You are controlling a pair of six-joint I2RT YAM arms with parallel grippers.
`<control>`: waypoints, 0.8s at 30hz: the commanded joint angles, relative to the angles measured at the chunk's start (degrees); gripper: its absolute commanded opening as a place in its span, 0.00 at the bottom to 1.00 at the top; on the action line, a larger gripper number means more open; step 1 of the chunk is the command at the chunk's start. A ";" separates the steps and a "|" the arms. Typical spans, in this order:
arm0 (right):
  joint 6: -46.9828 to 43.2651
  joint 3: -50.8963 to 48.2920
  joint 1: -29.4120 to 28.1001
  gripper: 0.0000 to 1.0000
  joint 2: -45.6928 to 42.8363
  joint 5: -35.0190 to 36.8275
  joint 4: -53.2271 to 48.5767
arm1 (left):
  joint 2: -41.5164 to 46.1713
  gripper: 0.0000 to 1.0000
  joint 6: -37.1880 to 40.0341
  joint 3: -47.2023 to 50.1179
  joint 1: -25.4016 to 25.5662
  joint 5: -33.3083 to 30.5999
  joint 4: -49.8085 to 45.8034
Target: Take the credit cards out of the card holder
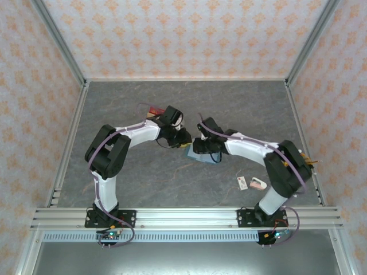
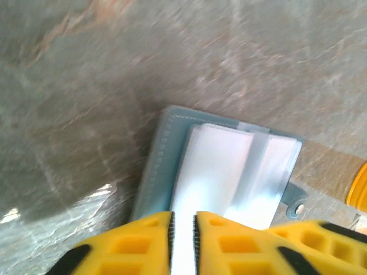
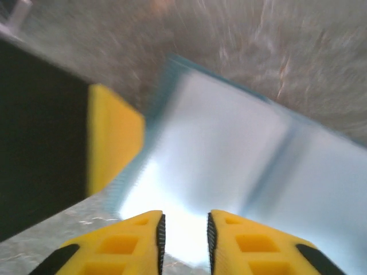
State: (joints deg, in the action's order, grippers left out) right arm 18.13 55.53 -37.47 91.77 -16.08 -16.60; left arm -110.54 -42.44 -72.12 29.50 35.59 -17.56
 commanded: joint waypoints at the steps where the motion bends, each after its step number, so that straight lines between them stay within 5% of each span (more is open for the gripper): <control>1: 1.62 -0.68 -0.14 0.32 -8.10 7.16 2.92 | 7.05 0.30 3.78 -2.56 -1.03 -4.17 -4.75; 8: 1.34 -0.86 1.13 0.70 -17.66 28.37 -0.45 | 18.96 0.55 7.73 -0.93 -7.87 -13.66 -12.20; 13: -4.27 -0.55 3.38 1.00 -20.24 40.25 -0.63 | 28.09 0.74 9.78 2.77 -13.78 -26.64 -16.34; 18: -7.87 -1.98 7.59 1.00 -20.77 48.35 2.37 | 37.31 0.99 14.85 7.21 -14.53 -47.77 -19.64; 24: -10.48 -6.70 13.50 1.00 -20.25 51.87 8.70 | 44.70 1.00 16.90 18.14 -15.98 -67.87 -11.63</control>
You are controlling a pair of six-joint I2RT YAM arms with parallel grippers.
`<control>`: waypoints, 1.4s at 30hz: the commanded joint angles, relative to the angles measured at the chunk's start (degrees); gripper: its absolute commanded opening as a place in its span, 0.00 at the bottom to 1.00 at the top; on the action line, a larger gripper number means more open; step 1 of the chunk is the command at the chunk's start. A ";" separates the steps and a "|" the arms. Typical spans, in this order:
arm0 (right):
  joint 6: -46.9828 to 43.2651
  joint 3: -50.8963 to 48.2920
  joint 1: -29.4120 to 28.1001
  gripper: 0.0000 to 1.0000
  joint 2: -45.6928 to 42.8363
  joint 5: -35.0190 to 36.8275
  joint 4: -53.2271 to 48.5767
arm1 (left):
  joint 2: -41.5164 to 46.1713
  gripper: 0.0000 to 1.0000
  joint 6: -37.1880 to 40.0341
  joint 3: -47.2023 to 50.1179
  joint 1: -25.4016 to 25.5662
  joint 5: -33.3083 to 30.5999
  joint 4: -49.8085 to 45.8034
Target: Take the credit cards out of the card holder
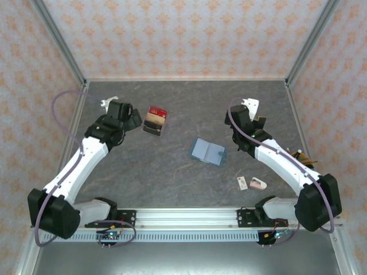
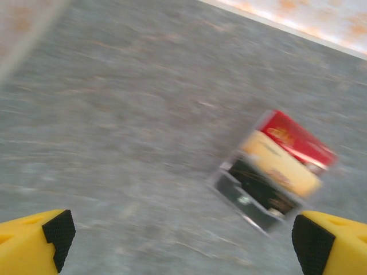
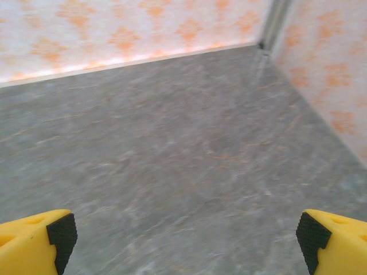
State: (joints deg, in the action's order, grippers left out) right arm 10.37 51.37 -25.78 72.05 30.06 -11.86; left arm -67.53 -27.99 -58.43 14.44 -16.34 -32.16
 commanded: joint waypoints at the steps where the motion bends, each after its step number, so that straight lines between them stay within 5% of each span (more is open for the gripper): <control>1: -3.40 -3.62 2.62 1.00 -0.42 5.77 5.50 | 2.44 1.00 2.34 6.32 -1.36 -17.35 4.84; 10: -11.83 -17.26 11.04 1.00 0.15 2.99 28.89 | 6.23 1.00 5.75 20.26 -7.50 -20.69 24.36; 15: -14.89 -21.05 14.90 1.00 2.51 -4.44 35.15 | 2.63 1.00 8.96 25.07 -13.32 -10.94 34.44; 21: -16.69 -25.05 18.11 1.00 5.77 -16.26 44.87 | -1.64 1.00 19.73 32.60 -13.38 -0.89 55.69; 30: -17.05 -30.04 21.01 1.00 9.86 -28.21 56.58 | -7.94 1.00 26.72 34.27 -13.38 11.30 67.24; 42: -17.14 -30.21 21.91 1.00 14.27 -30.50 60.40 | -17.68 1.00 27.46 34.35 -13.28 12.69 74.90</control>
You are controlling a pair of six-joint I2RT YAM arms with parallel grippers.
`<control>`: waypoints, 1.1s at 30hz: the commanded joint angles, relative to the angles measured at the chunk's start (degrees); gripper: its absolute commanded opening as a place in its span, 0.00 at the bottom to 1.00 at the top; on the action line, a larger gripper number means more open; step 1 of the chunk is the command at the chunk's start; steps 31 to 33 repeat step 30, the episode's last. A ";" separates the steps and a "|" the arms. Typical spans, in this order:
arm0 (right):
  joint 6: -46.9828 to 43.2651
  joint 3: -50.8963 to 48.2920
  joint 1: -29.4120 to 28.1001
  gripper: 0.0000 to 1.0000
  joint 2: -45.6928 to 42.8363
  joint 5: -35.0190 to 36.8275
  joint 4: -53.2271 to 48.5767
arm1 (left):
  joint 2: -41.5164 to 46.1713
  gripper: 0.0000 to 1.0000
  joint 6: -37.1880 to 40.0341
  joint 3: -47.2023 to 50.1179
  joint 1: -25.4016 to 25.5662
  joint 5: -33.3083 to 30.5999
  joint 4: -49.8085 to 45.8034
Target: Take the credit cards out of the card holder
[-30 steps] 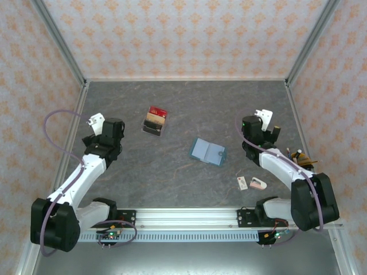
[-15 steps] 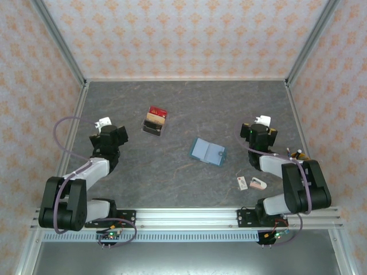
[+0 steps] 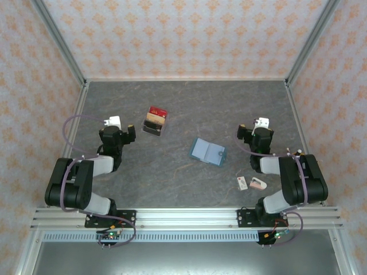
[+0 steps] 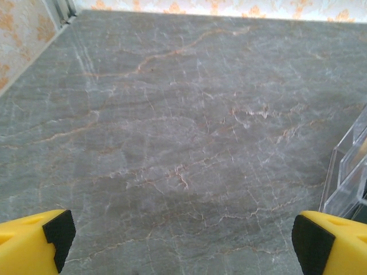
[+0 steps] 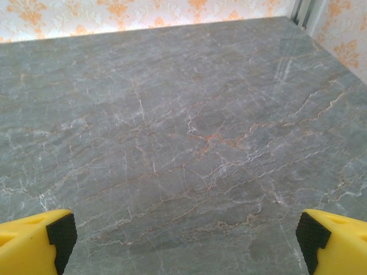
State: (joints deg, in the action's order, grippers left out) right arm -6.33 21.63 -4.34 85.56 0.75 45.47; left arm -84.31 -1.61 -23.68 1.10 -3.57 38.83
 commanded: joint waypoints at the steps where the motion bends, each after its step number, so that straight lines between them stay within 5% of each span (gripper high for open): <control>1: -0.44 -0.38 0.52 1.00 0.84 -1.08 3.26 | -0.85 1.00 0.91 -0.33 0.09 -0.68 4.02; 8: 3.52 2.81 2.29 1.00 1.64 2.17 -1.89 | -1.12 1.00 1.34 -0.85 1.55 -4.13 3.41; 33: 3.43 2.44 2.32 1.00 1.44 2.16 -1.36 | -1.38 1.00 2.58 -1.37 1.41 -0.44 2.68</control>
